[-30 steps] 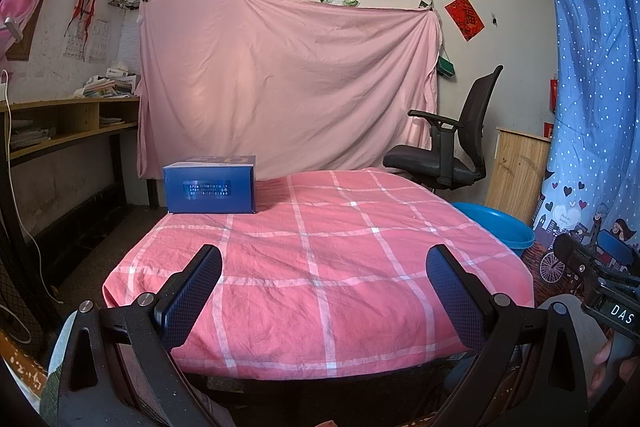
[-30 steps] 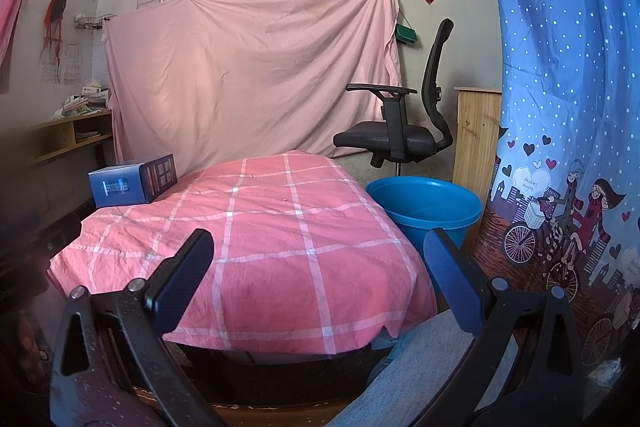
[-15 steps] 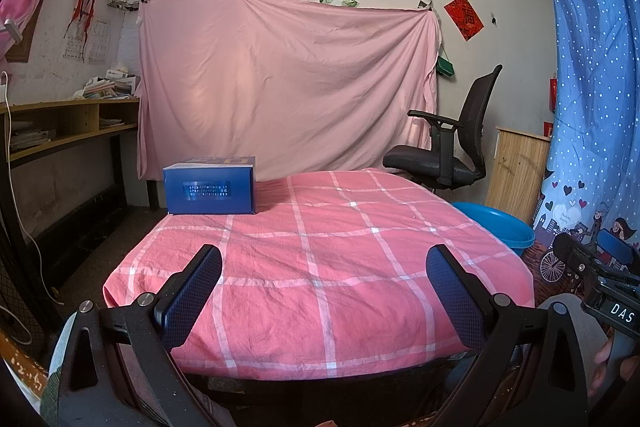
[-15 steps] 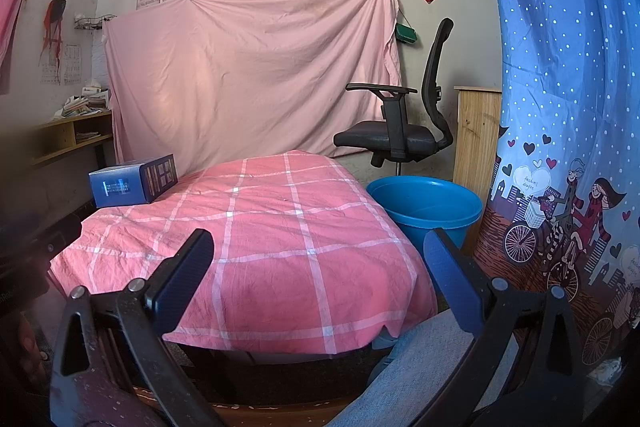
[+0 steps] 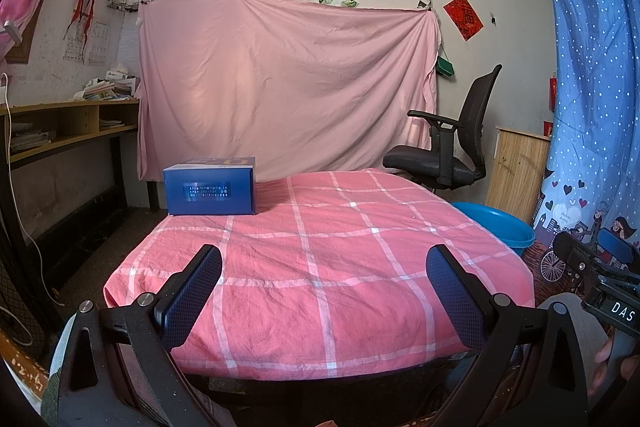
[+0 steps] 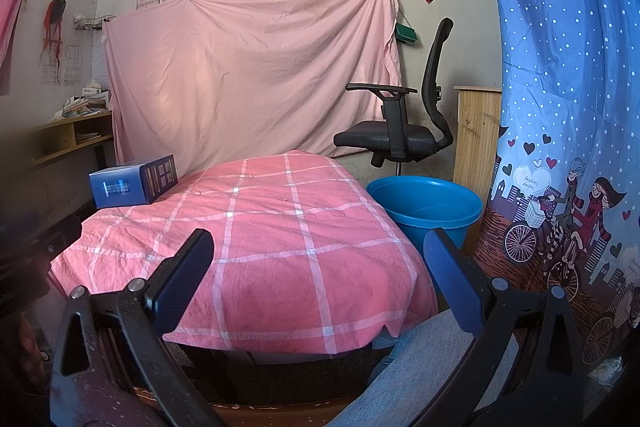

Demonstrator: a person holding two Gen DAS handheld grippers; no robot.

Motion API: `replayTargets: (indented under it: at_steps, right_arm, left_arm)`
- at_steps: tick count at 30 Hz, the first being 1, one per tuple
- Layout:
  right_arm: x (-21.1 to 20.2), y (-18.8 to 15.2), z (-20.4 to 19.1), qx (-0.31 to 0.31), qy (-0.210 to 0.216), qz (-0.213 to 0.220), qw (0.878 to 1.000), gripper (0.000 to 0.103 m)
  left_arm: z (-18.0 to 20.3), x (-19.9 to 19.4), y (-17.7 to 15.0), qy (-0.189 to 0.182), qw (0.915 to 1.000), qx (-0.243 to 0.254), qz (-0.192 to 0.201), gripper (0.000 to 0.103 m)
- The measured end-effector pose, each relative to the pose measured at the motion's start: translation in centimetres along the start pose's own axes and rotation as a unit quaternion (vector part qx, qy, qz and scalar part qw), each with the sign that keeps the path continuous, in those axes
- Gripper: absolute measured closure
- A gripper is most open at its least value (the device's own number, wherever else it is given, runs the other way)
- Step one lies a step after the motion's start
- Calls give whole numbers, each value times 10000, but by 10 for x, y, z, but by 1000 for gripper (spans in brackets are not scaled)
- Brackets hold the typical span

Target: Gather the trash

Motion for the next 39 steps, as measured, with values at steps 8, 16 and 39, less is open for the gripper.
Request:
replayTargets:
  at_steps: [8, 16, 39]
  right_arm:
    - [0, -1, -2, 8, -4, -3, 10000, 0]
    - [0, -1, -2, 10, -3, -1, 10000, 0]
    - [0, -2, -3, 30, -7, -3, 10000, 0]
  left_arm:
    - [-2, 0, 1, -2, 10000, 3, 0, 3]
    - [-1, 0, 0, -3, 10000, 5, 5, 3]
    - [-2, 0, 0, -6, 10000, 18, 11, 3]
Point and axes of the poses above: each gripper's, at about its wrist camera, not at the fingertips, and x roughly the way its jaws point, z to its right, y to its top, the point moved 1 cm from there along x, roughly the way its jaws point, and after that the axes turned 8 degrees about z, right-handed, at the moved point
